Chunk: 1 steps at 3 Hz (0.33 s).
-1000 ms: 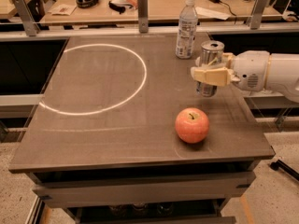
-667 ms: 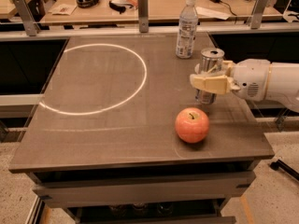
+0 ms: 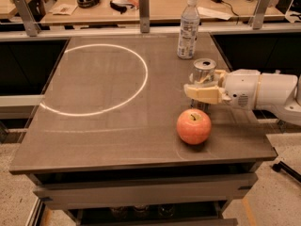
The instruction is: Move redbull can near apple
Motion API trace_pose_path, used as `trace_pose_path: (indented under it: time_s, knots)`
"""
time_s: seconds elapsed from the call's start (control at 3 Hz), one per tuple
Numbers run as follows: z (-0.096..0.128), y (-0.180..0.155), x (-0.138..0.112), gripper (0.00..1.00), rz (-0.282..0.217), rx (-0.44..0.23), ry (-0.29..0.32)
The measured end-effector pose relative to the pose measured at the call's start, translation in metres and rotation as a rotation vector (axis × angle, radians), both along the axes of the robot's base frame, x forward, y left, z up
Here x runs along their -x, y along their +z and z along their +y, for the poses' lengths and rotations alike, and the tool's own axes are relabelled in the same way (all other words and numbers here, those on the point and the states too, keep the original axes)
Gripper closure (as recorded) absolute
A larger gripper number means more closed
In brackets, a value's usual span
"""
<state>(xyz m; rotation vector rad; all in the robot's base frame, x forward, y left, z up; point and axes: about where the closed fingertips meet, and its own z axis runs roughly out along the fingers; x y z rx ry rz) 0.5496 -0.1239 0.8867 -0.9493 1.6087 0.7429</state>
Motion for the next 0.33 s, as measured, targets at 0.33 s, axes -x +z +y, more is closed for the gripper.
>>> trace_pose_path:
  time_s: [0.33]
  knots:
    - [0.0021, 0.0011, -0.0002, 0.59, -0.001, 0.0, 0.003]
